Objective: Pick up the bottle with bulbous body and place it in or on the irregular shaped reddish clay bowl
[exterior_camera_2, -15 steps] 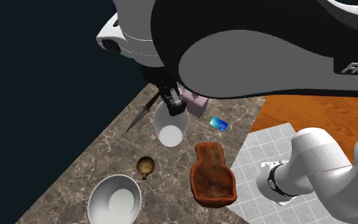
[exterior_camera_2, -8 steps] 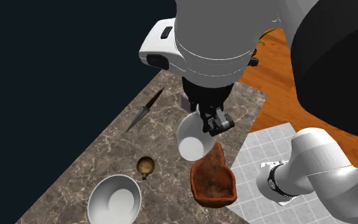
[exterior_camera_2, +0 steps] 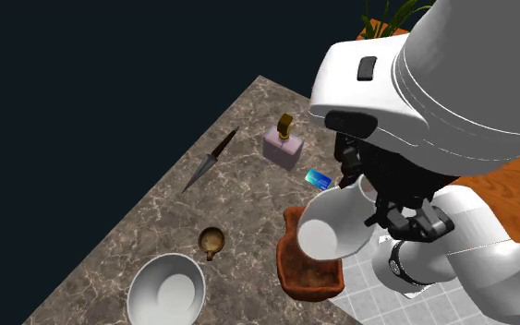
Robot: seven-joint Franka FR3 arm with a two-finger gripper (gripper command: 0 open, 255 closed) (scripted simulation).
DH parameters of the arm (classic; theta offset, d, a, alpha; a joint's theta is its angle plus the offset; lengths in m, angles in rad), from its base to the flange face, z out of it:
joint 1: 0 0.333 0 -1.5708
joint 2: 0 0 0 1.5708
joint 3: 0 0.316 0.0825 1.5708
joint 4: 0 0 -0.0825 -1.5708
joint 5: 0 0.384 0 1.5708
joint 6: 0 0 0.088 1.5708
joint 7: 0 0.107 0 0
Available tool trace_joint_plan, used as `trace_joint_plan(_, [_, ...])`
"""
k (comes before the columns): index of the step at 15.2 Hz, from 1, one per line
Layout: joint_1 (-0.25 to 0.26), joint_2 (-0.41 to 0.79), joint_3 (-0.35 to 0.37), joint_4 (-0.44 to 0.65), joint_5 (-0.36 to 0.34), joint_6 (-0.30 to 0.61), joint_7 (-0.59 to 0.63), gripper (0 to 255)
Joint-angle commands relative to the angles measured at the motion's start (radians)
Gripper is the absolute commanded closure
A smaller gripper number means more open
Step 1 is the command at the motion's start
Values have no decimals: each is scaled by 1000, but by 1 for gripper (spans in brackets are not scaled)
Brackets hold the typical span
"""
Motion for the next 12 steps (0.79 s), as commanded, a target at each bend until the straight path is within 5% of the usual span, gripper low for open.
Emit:
trace_joint_plan(1, [-1, -29, 9, -43, 3, 11, 12, 255])
trace_joint_plan(12, [-7, -97, 1, -242, -7, 142, 20, 255])
